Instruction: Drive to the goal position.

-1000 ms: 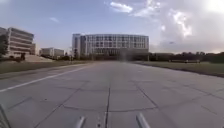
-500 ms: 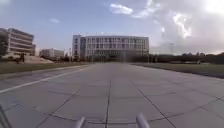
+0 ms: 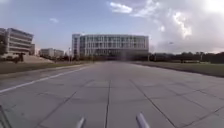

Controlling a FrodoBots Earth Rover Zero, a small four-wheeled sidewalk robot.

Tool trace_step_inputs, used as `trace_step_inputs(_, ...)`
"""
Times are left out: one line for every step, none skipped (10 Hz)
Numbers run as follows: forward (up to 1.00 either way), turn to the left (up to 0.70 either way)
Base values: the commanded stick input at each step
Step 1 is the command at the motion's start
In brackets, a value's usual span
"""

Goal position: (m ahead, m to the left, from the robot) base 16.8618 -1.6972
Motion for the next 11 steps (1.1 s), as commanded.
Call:
trace_step_inputs(0.45, 0.0)
trace_step_inputs(0.45, 0.0)
trace_step_inputs(0.45, 0.0)
trace_step_inputs(0.45, 0.0)
trace_step_inputs(0.45, 0.0)
trace_step_inputs(0.45, 0.0)
trace_step_inputs(0.45, 0.0)
trace_step_inputs(0.45, 0.0)
trace_step_inputs(0.45, 0.0)
trace_step_inputs(0.45, 0.0)
trace_step_inputs(0.45, 0.0)
